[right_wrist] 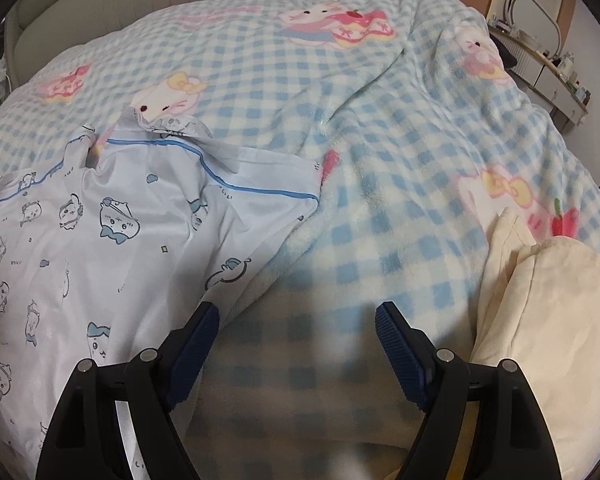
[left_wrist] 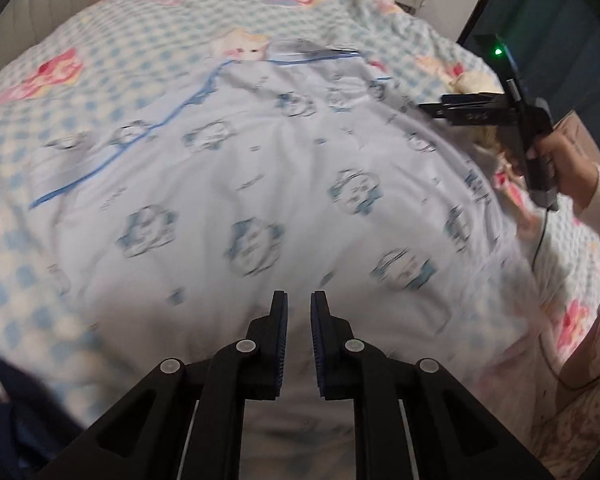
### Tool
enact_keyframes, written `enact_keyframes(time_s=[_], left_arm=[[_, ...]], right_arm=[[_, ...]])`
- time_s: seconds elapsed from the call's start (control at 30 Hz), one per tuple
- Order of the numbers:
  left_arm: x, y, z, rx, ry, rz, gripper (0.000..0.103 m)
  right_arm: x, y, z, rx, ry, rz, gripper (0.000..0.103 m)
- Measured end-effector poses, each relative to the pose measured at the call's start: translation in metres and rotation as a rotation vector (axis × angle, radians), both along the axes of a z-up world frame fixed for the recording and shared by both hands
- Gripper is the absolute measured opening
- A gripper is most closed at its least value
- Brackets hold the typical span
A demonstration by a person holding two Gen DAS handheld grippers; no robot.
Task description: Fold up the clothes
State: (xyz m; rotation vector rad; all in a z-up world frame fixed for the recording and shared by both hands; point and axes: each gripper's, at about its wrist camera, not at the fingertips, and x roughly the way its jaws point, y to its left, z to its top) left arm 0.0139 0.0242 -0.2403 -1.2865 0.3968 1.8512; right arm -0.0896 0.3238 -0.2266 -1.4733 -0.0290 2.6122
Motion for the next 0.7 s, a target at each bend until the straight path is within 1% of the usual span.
enact_keyframes(time_s=[0.07,0.13,0.2,0.23,0.27,0.37,0.4,0.43,0.5,0.53,0.57,0.67,0.7], left_arm=[[0.001,0.018,-0.012,-0.058,0.011,-0.022,0.012],[0.003,0.028,-0.026,-0.111,0.015,-0.034,0.012],[0.004,0.024,-0.032,-0.127,0.013,-0.024,0.012],[0.003,0.019,-0.032,-0.128,0.007,-0.016,0.012],[0.003,0.015,-0.033,-0.130,0.002,-0.007,0.012],[0.001,-0.004,-0.028,-0.129,-0.002,0.023,0.012],[0.000,-0.008,-0.024,-0.119,0.003,0.040,0.011],[-0.002,-0.011,-0.019,-0.105,0.013,0.056,0.011],[-0.006,-0.015,-0.009,-0.079,0.039,0.088,0.011],[-0.009,-0.011,-0.006,-0.070,0.050,0.098,0.011],[-0.013,-0.006,-0.004,-0.062,0.051,0.104,0.012],[-0.019,0.011,-0.001,-0.042,0.054,0.100,0.012],[-0.019,0.015,-0.001,-0.035,0.054,0.095,0.012]], right_arm=[[-0.009,-0.011,0.002,0.022,0.018,0.017,0.080],[-0.011,-0.025,0.001,0.054,0.021,0.043,0.080],[-0.012,-0.039,-0.005,0.079,-0.006,0.086,0.080],[-0.013,-0.042,-0.011,0.108,-0.031,0.101,0.080],[-0.013,-0.039,-0.017,0.151,-0.053,0.098,0.080],[-0.004,-0.003,-0.019,0.282,-0.070,-0.015,0.080],[-0.001,0.005,-0.015,0.263,-0.059,-0.034,0.080],[0.002,0.011,-0.010,0.214,-0.042,-0.042,0.076],[0.009,0.023,0.002,0.116,-0.009,-0.057,0.076],[0.009,0.020,0.006,0.065,0.011,-0.039,0.077],[0.001,0.007,0.010,0.016,0.016,0.008,0.077],[-0.008,-0.027,-0.007,-0.112,-0.025,0.139,0.077],[-0.012,-0.027,-0.017,-0.134,-0.028,0.156,0.077]])
